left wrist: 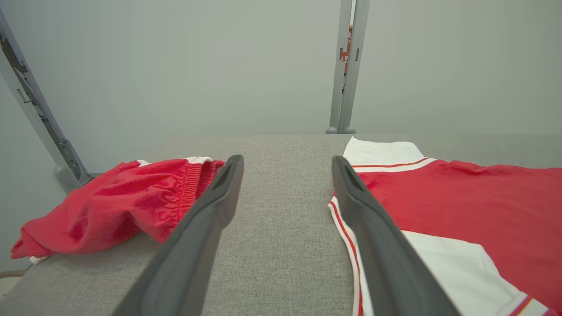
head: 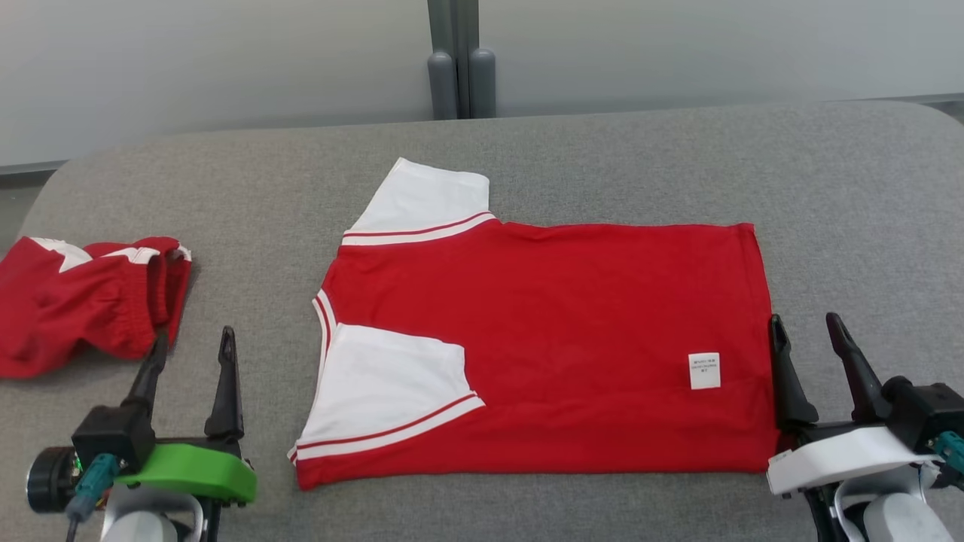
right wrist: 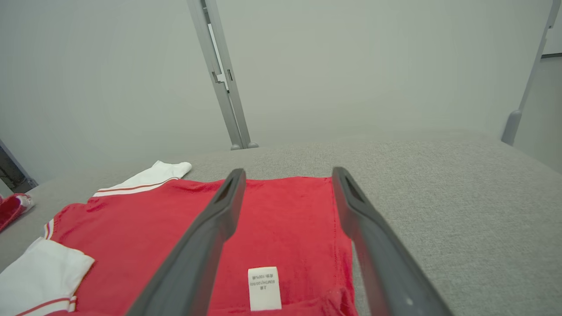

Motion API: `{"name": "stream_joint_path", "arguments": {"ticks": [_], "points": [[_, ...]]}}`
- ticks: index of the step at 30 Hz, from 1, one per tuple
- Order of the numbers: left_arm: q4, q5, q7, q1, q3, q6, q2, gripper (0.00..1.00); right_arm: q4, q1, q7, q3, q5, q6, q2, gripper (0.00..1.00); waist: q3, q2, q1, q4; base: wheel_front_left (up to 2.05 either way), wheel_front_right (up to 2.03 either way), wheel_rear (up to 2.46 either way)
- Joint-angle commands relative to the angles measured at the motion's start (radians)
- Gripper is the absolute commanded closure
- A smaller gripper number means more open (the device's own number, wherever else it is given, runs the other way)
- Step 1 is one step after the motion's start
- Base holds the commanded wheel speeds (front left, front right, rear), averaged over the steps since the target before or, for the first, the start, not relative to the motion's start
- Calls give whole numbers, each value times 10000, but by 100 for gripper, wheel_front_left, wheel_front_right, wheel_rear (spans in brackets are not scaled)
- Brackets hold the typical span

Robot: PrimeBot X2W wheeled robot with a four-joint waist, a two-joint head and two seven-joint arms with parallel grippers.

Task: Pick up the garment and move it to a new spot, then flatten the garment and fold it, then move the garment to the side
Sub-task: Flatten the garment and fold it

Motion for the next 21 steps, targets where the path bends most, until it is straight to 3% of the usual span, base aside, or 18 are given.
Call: {"name": "stream_joint_path", "arguments": {"ticks": [1,8,14,21], "points": [[72,30,-1,-369,-70,-56,166,0,112,-292,-47,-23,22,-18,-101,0,172,0,0,-65,0,0,0],[602,-214,37,-2369,-894,-67,926,0,815,-1929,458,-135,22,-18,-605,0,1050,0,0,-284,0,0,0],[1211,-826,529,-4788,-2554,-71,2033,0,1696,-3638,1365,-325,-266,-18,-742,0,2136,0,0,-598,0,0,0],[2062,-2421,1523,-7658,-4530,-73,3045,0,2632,-5472,2226,8,-718,-18,-681,0,3482,0,0,-1138,0,0,0]]}}
